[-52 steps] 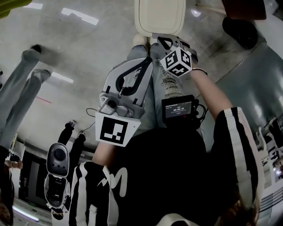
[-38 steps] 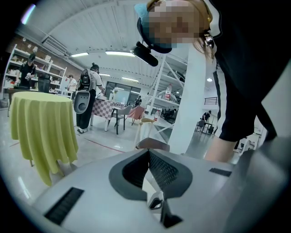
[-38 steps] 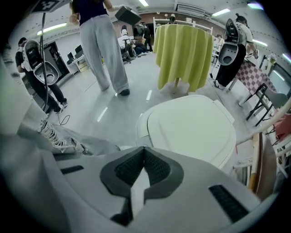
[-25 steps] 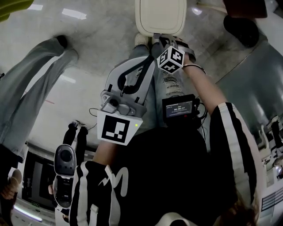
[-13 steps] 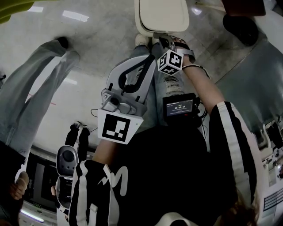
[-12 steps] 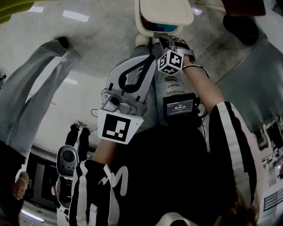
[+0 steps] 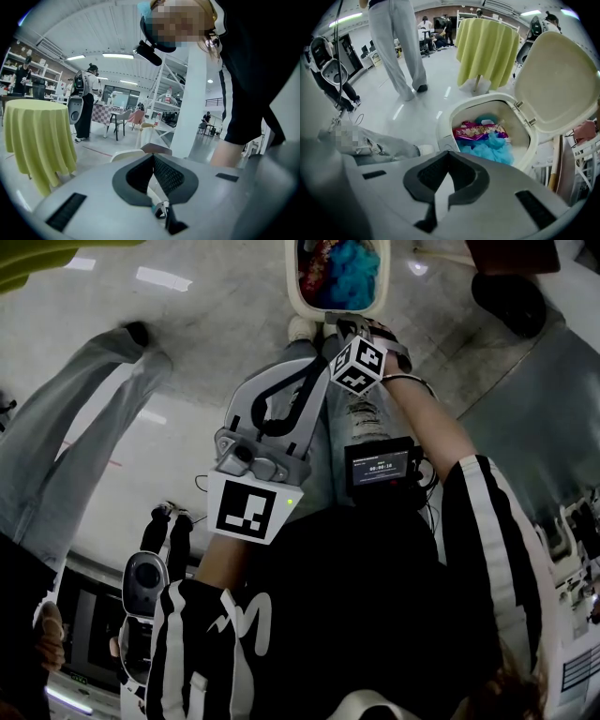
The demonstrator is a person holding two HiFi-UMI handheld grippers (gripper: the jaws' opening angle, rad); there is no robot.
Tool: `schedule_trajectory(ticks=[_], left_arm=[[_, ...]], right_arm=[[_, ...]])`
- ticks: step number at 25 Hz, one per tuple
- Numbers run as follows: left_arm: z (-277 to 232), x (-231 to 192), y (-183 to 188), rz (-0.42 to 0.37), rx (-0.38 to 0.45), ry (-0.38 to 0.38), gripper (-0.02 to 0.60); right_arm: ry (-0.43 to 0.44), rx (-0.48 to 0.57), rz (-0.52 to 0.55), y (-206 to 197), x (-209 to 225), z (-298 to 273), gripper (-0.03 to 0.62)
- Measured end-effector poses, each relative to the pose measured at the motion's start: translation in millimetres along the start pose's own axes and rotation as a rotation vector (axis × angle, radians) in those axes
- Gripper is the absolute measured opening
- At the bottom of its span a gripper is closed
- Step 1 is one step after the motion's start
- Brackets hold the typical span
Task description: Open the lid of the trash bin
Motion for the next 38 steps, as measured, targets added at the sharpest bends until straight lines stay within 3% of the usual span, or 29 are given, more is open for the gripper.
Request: schedule_trajectory(ticks=[8,18,38], left_arm=[[4.8,-0.1,6.6,0.001,0.012,0.017,0.009],[12.1,-5.1,17.7,-0.020,0.004,0.032,0.009],[20.7,-2.2,59.0,-0.031,0.026,0.021,0.009]], right_arm=[[0.031,0.017,-0.143,-4.0,11.2,15.1,0.009],[0.034,0.124,-0.290,6.0,32.0,57.9,0.009],[-0.001,0.263,-0.312,31.2,67.5,156.2,0.009]])
Point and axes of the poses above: the fingertips, and each gripper's own axes: z backward along the fingers, x to its right, y out of its top, the point moved 9 cm from there along z, backward along the fingers, and after that the axes turned 7 degrees about -x, right-handed, at the moved point
